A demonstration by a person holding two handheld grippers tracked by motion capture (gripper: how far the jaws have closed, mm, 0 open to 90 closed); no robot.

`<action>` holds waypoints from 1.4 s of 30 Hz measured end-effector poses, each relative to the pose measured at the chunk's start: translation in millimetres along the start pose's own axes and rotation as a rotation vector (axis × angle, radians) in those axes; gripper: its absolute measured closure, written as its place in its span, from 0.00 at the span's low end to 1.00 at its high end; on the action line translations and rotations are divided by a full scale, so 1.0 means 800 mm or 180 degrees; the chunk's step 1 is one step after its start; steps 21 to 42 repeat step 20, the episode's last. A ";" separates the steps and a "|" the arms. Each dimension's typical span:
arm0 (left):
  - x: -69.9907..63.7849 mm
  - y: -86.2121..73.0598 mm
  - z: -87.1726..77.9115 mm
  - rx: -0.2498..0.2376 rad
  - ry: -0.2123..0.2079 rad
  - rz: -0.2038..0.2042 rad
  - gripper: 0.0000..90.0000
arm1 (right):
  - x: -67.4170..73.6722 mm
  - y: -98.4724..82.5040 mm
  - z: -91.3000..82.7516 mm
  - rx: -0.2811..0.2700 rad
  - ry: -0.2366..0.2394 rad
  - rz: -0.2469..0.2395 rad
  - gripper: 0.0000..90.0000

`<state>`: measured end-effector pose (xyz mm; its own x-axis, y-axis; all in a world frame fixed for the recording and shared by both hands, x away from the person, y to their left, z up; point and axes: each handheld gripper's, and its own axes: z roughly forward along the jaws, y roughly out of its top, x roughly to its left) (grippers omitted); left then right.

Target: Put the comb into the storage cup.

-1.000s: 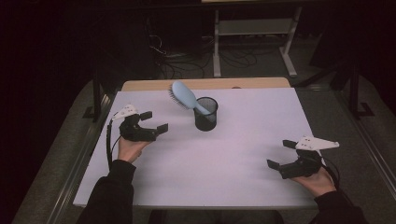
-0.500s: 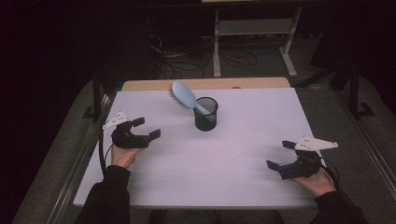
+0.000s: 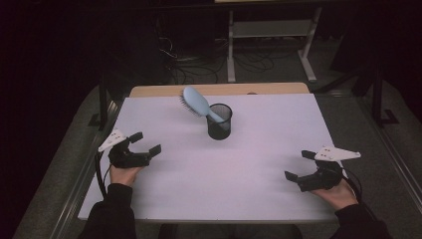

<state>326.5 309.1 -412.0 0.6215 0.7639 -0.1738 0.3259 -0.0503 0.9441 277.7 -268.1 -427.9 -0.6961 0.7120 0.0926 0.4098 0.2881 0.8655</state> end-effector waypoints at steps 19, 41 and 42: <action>0.001 -0.031 -0.032 -0.0058 0.0123 -0.0041 0.00 | -0.003 -0.004 0.000 -0.0006 -0.0023 0.0074 0.00; 0.001 -0.032 -0.032 -0.0068 0.0119 -0.0057 0.00 | -0.003 -0.004 0.000 0.0002 -0.0020 0.0071 0.00; 0.001 -0.032 -0.032 -0.0068 0.0119 -0.0057 0.00 | -0.003 -0.004 0.000 0.0002 -0.0020 0.0071 0.00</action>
